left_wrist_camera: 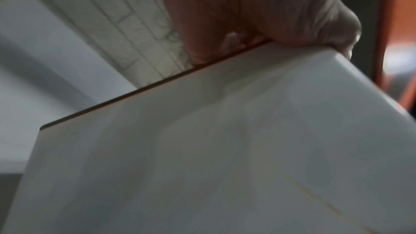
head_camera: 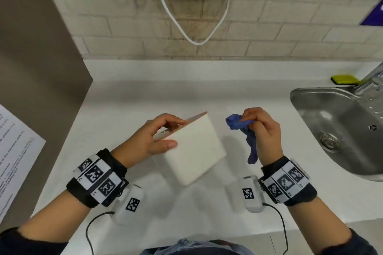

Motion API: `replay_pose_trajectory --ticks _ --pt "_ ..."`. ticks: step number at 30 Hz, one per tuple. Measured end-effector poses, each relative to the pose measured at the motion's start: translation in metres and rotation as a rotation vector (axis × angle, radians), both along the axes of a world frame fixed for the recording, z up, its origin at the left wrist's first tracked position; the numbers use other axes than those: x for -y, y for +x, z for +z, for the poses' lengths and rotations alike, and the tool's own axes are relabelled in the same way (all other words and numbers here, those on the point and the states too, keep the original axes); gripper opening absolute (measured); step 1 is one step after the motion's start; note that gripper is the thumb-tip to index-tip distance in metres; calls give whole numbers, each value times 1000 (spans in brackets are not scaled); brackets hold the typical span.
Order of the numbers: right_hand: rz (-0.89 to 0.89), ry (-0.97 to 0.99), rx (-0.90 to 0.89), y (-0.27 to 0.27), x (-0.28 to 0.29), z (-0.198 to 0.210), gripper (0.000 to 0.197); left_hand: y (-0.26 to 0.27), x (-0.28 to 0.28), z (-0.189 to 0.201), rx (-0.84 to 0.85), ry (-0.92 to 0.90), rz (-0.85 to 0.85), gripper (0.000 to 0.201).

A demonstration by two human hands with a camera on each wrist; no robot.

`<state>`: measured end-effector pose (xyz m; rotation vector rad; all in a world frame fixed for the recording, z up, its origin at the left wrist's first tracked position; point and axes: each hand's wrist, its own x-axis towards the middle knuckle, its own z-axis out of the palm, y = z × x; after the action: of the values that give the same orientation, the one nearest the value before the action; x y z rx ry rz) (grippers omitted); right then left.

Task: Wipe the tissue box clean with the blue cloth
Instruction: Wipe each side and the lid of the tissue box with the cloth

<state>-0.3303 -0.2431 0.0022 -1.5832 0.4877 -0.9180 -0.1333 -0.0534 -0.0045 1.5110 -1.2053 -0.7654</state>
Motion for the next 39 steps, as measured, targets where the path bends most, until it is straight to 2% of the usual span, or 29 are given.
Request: replay_pose_trajectory --ticks 2,4,6,9,12,15,17,20,22,25,27,30,32,34,36,39 --pt "-77 48 -24 -1 5 -1 32 -2 -2 -5 151 69 -72 44" --pt "-86 125 -8 1 -1 -5 17 -1 -1 -5 160 74 -65 43" --pt "-105 120 19 8 -14 -8 21 1 2 -3 123 35 -28 38" --pt "-45 -87 55 28 -42 -10 19 2 6 1 108 -25 7 33" --pt "25 -253 -23 40 -56 -17 24 9 3 0 12 -46 40 29" --pt "150 -385 -134 23 -53 -37 22 19 -3 0 -25 -39 84 30" --pt "256 -357 -229 6 -45 -51 18 25 -7 -1 5 -26 98 31" --pt "193 -244 -257 -7 -36 -55 14 29 -12 -5 71 39 99 45" --pt "100 -196 -166 -4 -29 -43 24 24 -13 -13 216 147 20 65" --pt "-15 -125 -104 3 -21 -30 23 6 -12 -42 616 265 -132 79" --pt "-60 -116 -144 7 -17 -33 26 1 -18 -60 737 272 -157 77" --pt "-33 -104 -189 13 -21 -39 28 6 -36 -70 813 287 -148 69" --pt "23 -86 -199 17 -29 -40 19 10 -49 -65 859 301 -92 67" --pt "69 -81 -201 20 -36 -42 12 7 -59 -59 926 335 44 69" --pt "86 -81 -204 23 -40 -47 22 -10 -59 -61 988 469 245 78" --pt "99 -91 -230 29 -42 -51 39 -46 -39 -74 886 712 492 96"
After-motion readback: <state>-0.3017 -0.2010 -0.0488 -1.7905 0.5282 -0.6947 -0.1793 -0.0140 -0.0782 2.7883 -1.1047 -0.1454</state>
